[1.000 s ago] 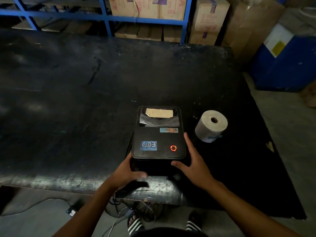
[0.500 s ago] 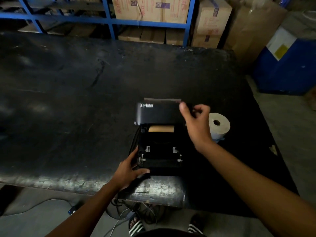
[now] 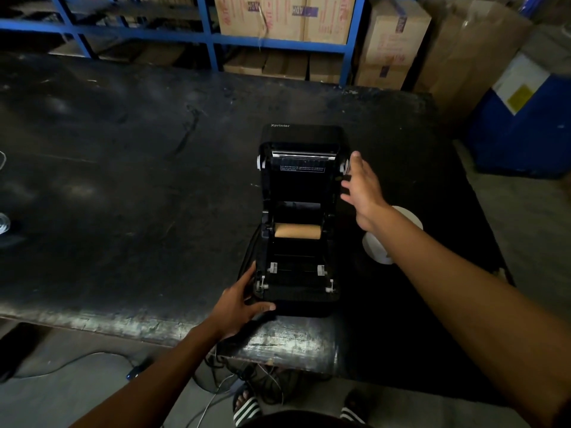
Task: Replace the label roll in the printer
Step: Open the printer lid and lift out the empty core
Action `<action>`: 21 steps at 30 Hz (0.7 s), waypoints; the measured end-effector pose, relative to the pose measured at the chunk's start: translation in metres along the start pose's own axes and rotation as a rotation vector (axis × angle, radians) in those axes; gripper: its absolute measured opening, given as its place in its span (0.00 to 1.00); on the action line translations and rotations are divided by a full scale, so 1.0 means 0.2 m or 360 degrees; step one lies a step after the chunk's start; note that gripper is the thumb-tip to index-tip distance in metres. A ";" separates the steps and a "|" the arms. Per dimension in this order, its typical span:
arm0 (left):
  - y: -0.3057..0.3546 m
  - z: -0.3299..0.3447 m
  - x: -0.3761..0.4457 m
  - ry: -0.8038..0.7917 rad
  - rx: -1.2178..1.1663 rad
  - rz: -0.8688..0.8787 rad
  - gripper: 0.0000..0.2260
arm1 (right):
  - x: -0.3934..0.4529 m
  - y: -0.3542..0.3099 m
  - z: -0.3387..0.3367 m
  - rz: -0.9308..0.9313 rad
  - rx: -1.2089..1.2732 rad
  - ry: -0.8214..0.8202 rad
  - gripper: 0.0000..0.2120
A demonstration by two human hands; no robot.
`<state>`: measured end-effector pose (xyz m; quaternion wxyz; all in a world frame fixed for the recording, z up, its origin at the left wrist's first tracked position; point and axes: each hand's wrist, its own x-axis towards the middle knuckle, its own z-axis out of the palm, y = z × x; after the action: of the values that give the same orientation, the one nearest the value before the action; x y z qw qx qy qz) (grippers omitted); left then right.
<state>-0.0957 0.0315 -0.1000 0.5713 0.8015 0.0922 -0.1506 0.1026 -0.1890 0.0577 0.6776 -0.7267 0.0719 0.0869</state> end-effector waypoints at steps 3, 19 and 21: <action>0.01 -0.03 -0.01 -0.0079 0.0143 -0.0025 0.45 | -0.04 0.07 -0.04 -0.0050 0.0061 0.0023 0.19; 0.43 -0.12 0.39 0.0558 0.0849 0.0232 0.19 | -0.06 0.49 -0.04 -0.0479 -0.1543 -0.0280 0.11; 0.42 -0.12 0.40 0.0602 0.0837 0.0246 0.18 | -0.06 0.49 -0.05 -0.0461 -0.1475 -0.0264 0.10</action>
<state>0.0083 0.0243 -0.0461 0.3273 0.9399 0.0936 0.0261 0.0693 -0.2062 -0.0335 0.2916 -0.9449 -0.1304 0.0721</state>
